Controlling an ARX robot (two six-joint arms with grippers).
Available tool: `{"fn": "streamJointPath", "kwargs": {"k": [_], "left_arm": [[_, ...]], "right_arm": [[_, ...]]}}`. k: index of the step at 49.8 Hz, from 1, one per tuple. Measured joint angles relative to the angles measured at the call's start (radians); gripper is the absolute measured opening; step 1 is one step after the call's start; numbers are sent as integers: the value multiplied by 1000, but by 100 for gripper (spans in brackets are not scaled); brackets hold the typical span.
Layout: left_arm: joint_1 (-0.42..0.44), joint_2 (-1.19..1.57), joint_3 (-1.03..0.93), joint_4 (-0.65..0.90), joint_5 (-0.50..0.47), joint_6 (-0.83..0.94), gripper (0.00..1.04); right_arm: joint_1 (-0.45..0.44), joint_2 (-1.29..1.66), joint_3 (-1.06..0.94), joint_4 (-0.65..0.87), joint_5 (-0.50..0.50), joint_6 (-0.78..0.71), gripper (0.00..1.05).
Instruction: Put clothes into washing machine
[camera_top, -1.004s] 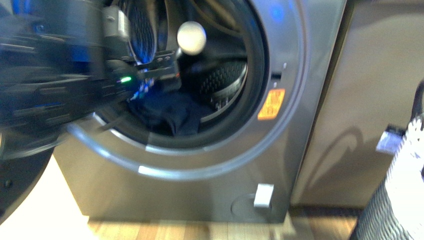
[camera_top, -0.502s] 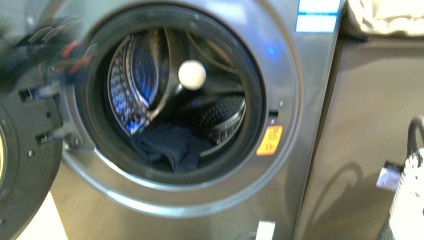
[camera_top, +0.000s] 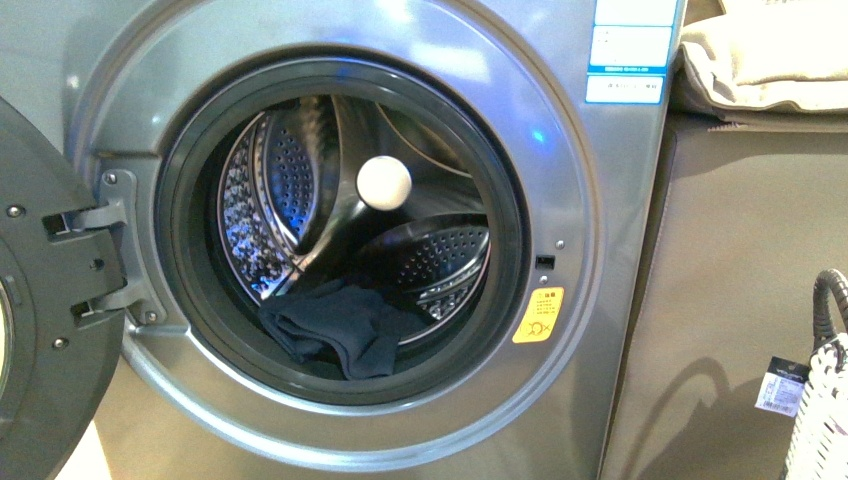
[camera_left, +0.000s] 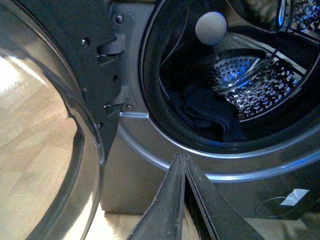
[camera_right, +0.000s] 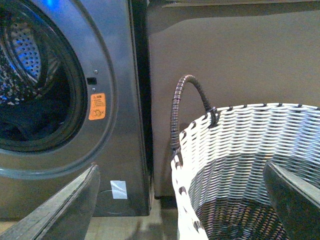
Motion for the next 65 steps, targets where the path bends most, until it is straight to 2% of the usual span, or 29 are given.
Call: {"fn": "streamJointPath", "kwargs": {"k": [9, 16, 21, 34, 36, 48, 65], "left_arm": [[0, -125, -58, -69, 3, 2, 4], [0, -212, -84, -128, 4, 2, 4], [0, -237, -131, -102, 5, 2, 4], [0, -404, -141, -258, 3, 2, 4], [0, -430, -141, -282, 4, 2, 4], [0, -566, -141, -408, 4, 2, 4], [0, -698, -141, -538, 4, 2, 4]], "right_arm": [[0, 0, 0, 0, 0, 1, 95], [0, 0, 0, 0, 0, 0, 71], [0, 0, 0, 0, 0, 0, 52], [0, 0, 0, 0, 0, 0, 6], [0, 0, 0, 0, 0, -1, 1], [0, 0, 0, 0, 0, -2, 3], [0, 0, 0, 0, 0, -1, 64]]}}
